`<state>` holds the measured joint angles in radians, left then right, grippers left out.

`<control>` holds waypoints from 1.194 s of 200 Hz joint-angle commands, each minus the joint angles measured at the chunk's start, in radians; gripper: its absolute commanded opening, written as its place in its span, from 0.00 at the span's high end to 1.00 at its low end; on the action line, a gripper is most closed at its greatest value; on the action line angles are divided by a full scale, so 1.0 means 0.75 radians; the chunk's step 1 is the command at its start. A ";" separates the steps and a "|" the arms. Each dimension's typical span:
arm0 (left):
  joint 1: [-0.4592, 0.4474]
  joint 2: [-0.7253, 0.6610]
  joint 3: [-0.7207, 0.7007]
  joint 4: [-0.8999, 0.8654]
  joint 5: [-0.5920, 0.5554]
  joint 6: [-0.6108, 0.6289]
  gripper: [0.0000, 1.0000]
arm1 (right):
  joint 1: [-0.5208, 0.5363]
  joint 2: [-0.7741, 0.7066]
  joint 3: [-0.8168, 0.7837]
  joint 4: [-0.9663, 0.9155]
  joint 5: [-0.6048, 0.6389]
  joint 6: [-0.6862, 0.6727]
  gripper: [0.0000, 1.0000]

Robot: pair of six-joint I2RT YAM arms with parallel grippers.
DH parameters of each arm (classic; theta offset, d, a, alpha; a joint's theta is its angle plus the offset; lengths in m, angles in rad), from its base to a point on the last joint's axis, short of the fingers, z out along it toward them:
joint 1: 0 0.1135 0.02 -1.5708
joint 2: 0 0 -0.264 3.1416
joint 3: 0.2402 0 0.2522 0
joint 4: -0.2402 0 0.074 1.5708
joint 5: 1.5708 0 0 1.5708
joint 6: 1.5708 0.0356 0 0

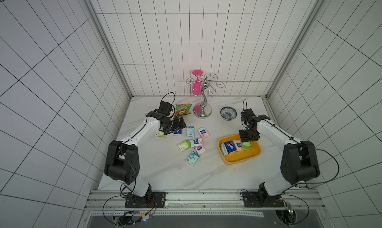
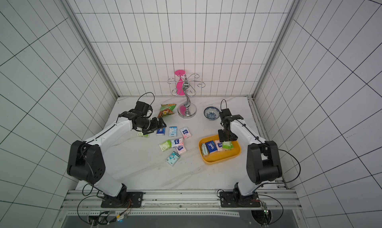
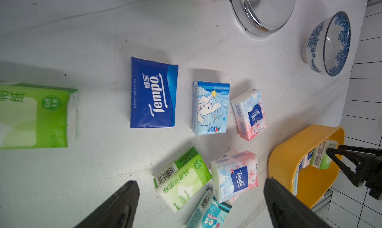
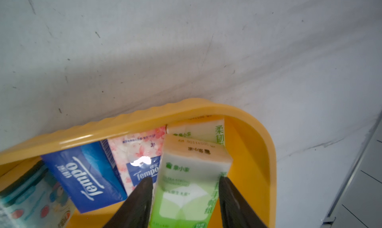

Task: Put the pocket tissues into the storage box
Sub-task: Place the pocket tissues in the storage box.

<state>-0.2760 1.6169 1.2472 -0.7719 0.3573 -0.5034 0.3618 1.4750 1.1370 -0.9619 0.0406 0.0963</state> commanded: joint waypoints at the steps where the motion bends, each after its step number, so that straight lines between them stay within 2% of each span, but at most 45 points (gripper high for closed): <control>1: -0.006 -0.005 0.016 -0.005 -0.022 0.030 0.03 | -0.033 0.068 0.024 -0.007 0.052 -0.022 0.50; 104: -0.006 -0.016 0.014 -0.015 -0.024 0.043 0.03 | -0.092 0.209 0.033 0.134 0.175 -0.032 0.46; 144: -0.005 -0.035 -0.012 -0.005 -0.041 0.037 0.02 | -0.060 0.081 0.020 0.072 -0.028 0.086 0.45; 190: -0.006 -0.025 -0.018 0.006 -0.030 0.033 0.03 | 0.007 -0.141 -0.120 0.053 -0.111 0.331 0.36; 218: -0.006 -0.013 -0.008 0.005 -0.025 0.035 0.03 | 0.007 -0.152 -0.210 0.076 -0.262 0.465 0.46; 239: -0.005 -0.015 -0.008 0.005 -0.024 0.035 0.03 | 0.000 -0.142 -0.267 0.157 -0.330 0.519 0.45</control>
<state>-0.2764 1.6123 1.2377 -0.7822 0.3397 -0.4858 0.3614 1.3540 1.0000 -0.8780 -0.1116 0.3882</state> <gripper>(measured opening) 0.976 0.541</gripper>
